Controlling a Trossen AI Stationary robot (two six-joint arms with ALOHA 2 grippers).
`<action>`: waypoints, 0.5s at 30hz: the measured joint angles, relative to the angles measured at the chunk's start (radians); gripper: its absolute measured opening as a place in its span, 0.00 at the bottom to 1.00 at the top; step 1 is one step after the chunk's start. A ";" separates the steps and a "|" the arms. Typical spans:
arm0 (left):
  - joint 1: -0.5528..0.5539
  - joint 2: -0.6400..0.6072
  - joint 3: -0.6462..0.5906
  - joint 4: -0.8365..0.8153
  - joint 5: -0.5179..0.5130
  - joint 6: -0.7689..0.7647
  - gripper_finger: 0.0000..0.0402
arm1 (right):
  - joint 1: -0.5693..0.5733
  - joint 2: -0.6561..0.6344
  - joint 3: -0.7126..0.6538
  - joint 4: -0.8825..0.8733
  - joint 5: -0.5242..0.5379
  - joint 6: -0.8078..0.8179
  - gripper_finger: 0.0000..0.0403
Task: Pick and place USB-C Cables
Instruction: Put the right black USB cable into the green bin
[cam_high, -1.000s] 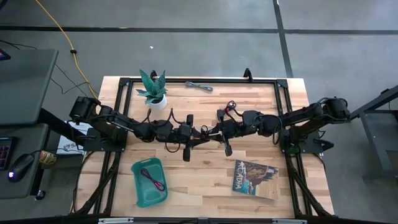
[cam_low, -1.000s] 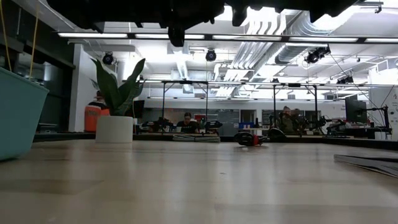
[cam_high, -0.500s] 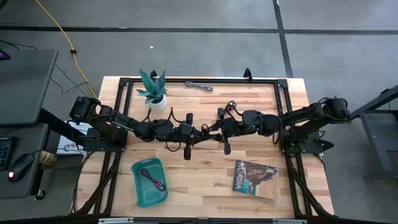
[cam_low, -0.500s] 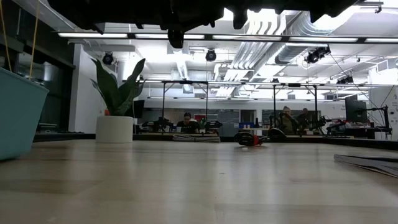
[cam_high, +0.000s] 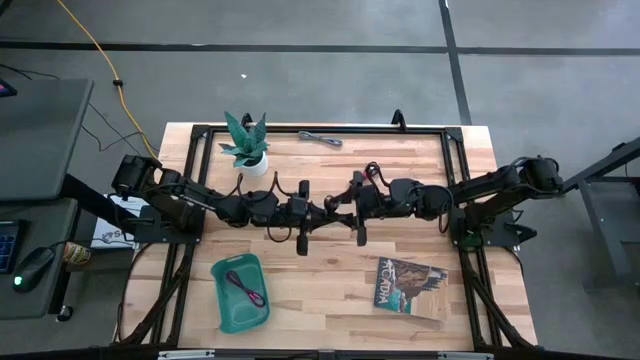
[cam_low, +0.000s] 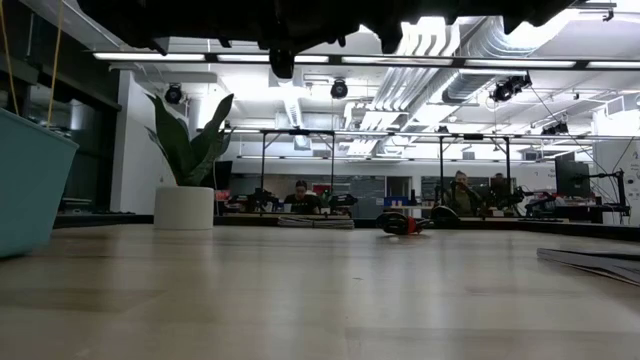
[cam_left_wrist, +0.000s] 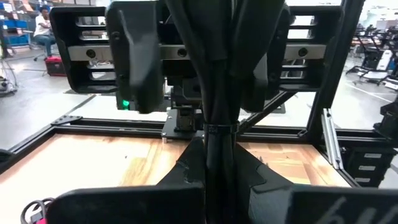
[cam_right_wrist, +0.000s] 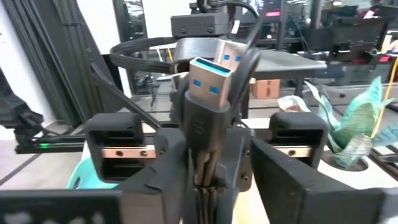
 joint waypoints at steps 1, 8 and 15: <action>0.000 0.000 0.000 -0.001 -0.003 0.001 0.01 | 0.000 0.000 0.000 -0.004 0.002 0.000 0.44; -0.001 0.000 0.000 0.000 0.000 0.008 0.01 | -0.001 0.000 0.000 -0.012 0.007 -0.003 0.59; 0.003 -0.013 -0.001 -0.033 -0.032 0.017 0.01 | -0.001 -0.030 0.000 -0.043 0.002 -0.016 0.60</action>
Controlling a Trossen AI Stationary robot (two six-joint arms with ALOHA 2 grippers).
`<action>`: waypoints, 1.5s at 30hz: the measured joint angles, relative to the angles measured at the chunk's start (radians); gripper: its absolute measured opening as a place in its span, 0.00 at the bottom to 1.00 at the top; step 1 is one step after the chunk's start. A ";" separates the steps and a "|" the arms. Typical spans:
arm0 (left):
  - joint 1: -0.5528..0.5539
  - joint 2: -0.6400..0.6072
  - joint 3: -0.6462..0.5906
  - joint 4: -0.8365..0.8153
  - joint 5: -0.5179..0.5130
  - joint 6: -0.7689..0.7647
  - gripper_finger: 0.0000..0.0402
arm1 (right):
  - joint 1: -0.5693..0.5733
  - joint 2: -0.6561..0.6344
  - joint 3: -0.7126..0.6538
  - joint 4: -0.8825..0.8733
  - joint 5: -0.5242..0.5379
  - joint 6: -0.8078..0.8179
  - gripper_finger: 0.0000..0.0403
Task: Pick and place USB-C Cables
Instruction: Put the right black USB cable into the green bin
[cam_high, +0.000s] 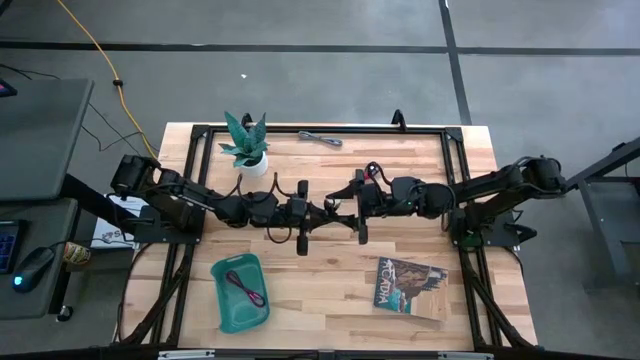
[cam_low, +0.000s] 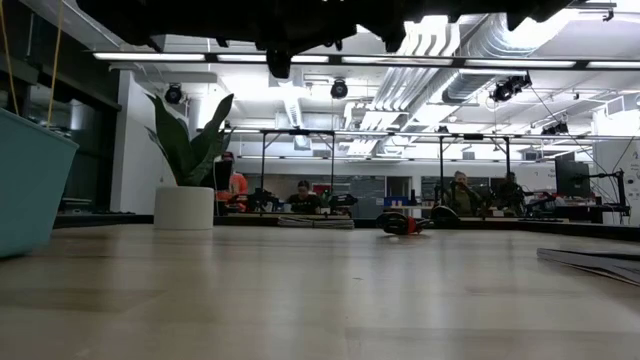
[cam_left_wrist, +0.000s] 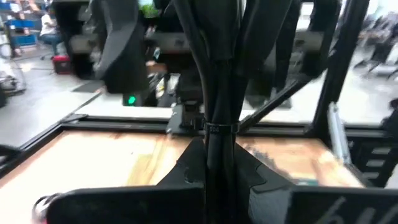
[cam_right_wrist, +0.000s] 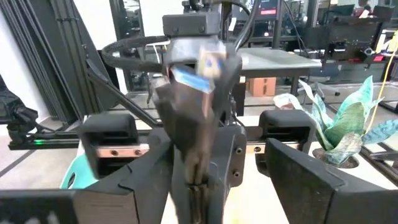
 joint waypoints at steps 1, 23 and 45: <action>0.003 -0.018 -0.001 -0.031 -0.008 0.007 0.01 | 0.000 -0.018 0.000 -0.030 0.000 -0.003 0.60; -0.003 -0.679 -0.346 -0.181 -0.146 0.017 0.01 | 0.133 -0.249 -0.025 -0.350 0.321 -0.055 0.60; -0.037 -0.684 -0.361 -0.238 -0.146 -0.010 0.01 | 0.133 -0.688 -0.377 -0.126 0.200 -0.035 0.60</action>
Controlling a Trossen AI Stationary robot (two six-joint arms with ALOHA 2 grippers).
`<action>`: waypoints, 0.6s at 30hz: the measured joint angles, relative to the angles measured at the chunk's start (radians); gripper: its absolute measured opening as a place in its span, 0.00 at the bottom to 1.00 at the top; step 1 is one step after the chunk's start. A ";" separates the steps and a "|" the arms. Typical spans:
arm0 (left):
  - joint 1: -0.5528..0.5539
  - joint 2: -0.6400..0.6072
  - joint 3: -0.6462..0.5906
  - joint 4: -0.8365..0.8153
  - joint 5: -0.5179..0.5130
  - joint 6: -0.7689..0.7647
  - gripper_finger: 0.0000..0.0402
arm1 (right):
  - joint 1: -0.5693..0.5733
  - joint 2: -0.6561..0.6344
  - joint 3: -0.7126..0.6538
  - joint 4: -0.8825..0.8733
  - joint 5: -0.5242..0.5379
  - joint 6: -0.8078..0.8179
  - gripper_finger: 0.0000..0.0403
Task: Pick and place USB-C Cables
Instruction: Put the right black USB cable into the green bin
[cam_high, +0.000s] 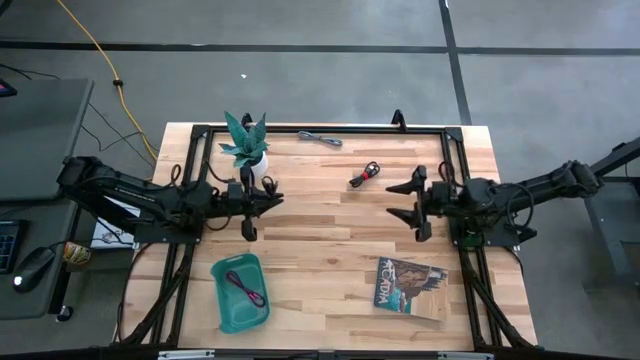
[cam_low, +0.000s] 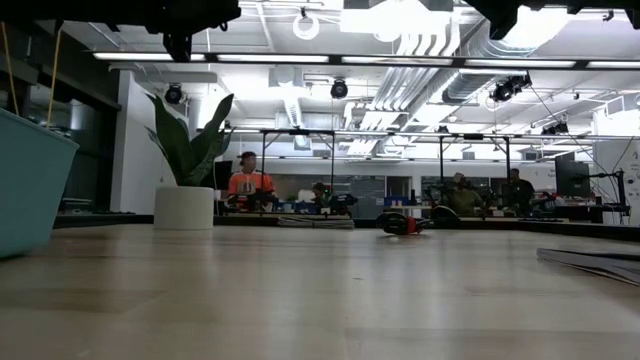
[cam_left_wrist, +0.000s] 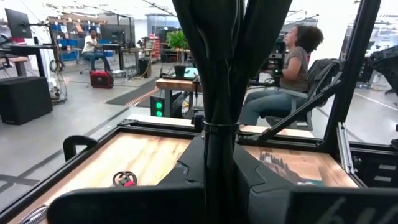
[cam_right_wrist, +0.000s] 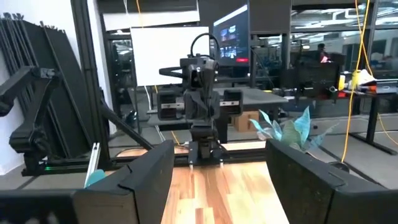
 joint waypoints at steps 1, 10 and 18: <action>0.000 0.000 0.000 0.001 0.000 0.000 0.01 | 0.000 0.002 0.000 0.000 0.000 -0.001 0.60; 0.000 0.000 0.000 0.000 0.000 0.000 0.01 | 0.000 0.011 0.000 0.010 0.000 -0.001 0.60; 0.000 0.000 0.000 0.000 0.000 0.000 0.01 | 0.000 0.011 0.000 0.009 0.000 -0.002 0.60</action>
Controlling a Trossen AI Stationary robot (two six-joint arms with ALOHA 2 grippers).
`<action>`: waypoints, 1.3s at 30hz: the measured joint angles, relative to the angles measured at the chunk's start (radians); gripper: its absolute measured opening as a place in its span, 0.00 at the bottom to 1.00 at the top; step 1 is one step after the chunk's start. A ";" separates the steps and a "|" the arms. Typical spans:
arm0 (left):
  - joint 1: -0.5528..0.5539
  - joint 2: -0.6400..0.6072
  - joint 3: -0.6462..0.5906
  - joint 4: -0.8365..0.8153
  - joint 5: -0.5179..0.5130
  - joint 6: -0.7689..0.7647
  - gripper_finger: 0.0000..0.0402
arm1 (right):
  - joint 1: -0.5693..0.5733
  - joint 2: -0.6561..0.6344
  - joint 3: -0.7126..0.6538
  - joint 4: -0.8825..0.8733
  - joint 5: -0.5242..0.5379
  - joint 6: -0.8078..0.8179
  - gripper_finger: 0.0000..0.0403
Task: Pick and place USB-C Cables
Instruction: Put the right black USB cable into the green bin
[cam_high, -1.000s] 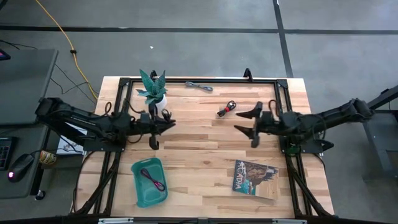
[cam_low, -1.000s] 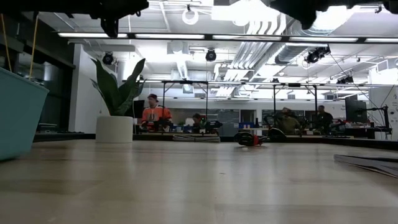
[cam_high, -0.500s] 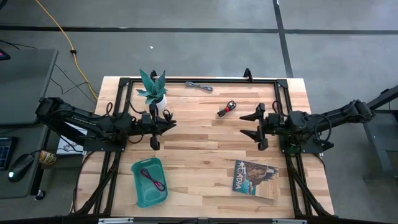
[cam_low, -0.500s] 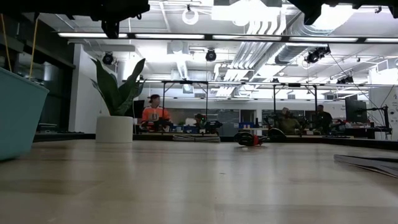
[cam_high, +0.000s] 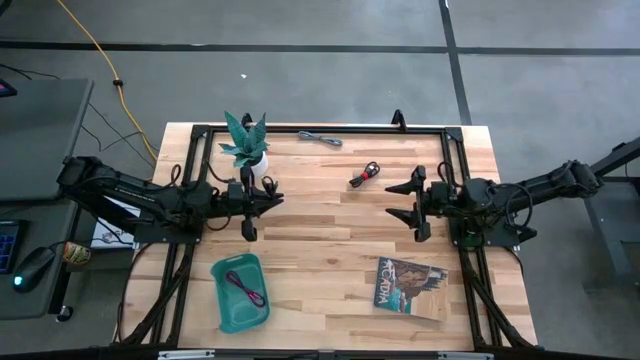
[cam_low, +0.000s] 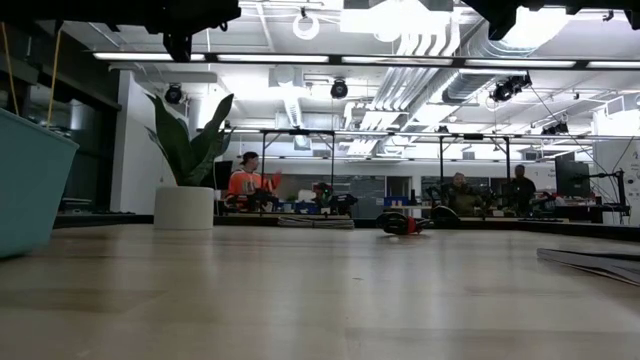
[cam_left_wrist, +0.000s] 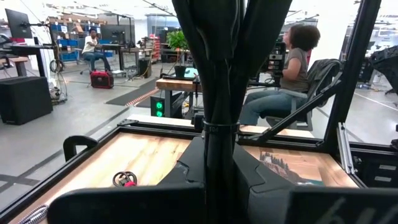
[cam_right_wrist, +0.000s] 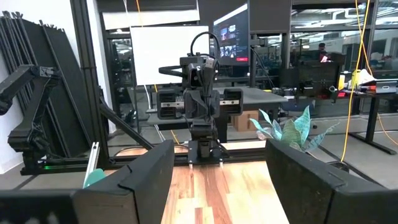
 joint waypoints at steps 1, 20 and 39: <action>0.000 0.000 0.000 0.000 0.000 0.000 0.01 | 0.000 0.000 0.000 0.000 0.000 0.000 0.60; -0.041 0.000 0.038 -0.057 0.431 0.033 0.01 | -0.001 0.000 0.000 -0.004 0.013 0.000 0.60; -0.588 0.215 0.442 -0.978 0.079 -0.163 0.01 | -0.003 0.001 0.000 -0.007 0.045 0.000 0.60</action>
